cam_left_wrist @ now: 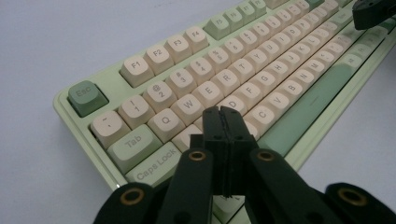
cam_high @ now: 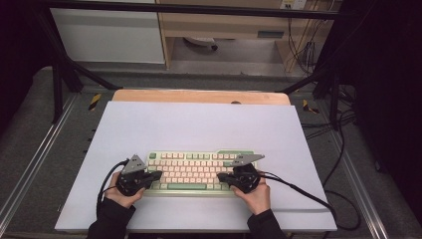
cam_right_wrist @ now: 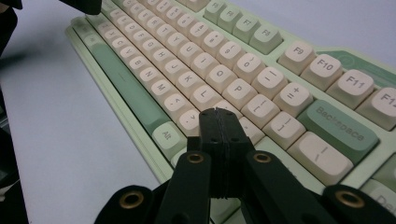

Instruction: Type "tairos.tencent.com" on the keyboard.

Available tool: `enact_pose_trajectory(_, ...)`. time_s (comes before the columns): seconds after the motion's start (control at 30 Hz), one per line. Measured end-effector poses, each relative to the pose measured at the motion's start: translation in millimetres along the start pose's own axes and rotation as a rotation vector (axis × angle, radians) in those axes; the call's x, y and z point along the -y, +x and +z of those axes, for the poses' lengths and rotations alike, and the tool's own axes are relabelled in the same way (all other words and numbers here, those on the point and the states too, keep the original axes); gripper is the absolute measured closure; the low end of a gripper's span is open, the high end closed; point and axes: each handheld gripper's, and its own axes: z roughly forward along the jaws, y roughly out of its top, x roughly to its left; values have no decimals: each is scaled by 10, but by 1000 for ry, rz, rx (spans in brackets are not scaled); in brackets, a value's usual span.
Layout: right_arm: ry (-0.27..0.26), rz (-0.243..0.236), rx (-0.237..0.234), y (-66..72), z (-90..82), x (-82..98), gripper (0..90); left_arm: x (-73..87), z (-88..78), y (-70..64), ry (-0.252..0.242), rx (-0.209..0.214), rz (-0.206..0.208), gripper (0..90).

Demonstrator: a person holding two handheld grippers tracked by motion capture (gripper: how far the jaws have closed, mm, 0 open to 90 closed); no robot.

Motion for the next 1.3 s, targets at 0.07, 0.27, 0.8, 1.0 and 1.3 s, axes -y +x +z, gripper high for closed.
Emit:
enact_pose_trajectory(0.07, -2, 6, 3, -14, -22, 13, 900, -7, 1, -7, 0, 1, 1, 894)
enact_pose_trajectory(0.27, -8, 16, 11, -49, -80, 42, 900, -28, 27, -46, -2, 6, 4, 892)
enact_pose_trajectory(0.8, -14, 18, 14, -60, -113, 61, 900, -105, 153, -194, 6, 26, 31, 896)
enact_pose_trajectory(1.0, -13, 16, 12, -60, -117, 61, 900, -113, 214, -249, 18, 36, 45, 896)
enact_pose_trajectory(1.3, -16, 14, 9, -55, -121, 61, 900, -113, 284, -286, 33, 37, 50, 897)
